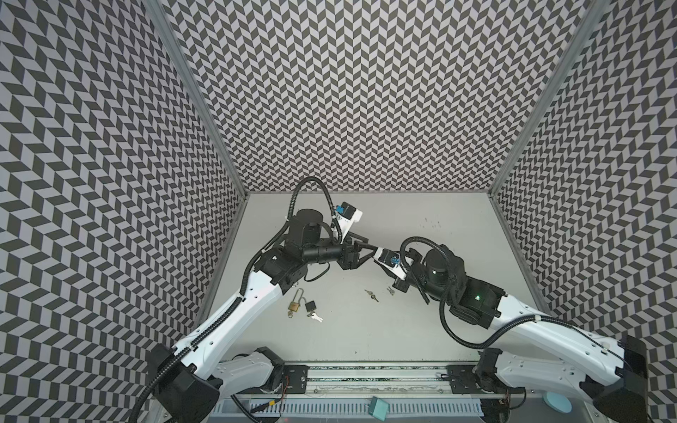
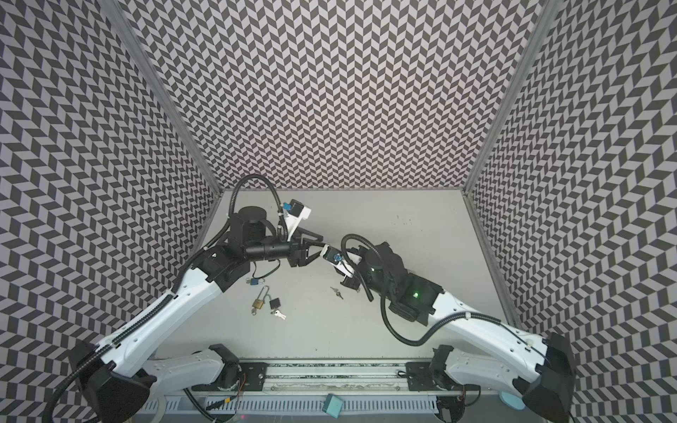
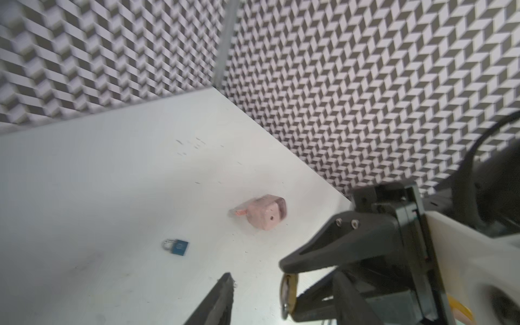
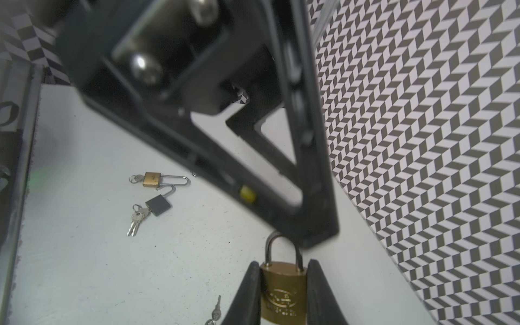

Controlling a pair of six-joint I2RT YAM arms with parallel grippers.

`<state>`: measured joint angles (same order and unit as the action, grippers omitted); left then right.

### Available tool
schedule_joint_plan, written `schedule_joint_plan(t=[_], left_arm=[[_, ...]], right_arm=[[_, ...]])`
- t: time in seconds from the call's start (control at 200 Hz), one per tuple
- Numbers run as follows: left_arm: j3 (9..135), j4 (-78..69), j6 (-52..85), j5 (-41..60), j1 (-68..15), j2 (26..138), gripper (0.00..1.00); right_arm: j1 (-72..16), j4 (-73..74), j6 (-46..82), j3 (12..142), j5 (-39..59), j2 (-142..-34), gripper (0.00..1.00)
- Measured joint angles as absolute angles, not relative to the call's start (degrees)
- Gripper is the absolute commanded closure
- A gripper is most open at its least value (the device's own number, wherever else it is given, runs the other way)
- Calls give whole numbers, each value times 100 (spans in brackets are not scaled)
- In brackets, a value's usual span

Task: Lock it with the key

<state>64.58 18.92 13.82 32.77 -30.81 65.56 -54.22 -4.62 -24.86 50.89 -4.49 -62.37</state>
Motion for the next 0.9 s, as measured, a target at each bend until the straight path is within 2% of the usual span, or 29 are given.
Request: schedule_joint_plan(t=[0.055, 0.19, 0.471, 0.901], left_arm=[[6458, 1887, 1487, 2950, -2768, 6418, 11], [6366, 1881, 1831, 2239, -2003, 6145, 1], [5647, 2143, 2287, 1275, -1763, 6075, 0], [5078, 2211, 2604, 1024, -1765, 6036, 0]], right_arm=[[-5422, -331, -2018, 5017, -539, -6351, 100], [-5365, -113, -829, 4888, -746, -6779, 100], [-4866, -322, 906, 5113, -718, -8460, 100], [-4456, -757, 1426, 6429, -600, -10558, 100]])
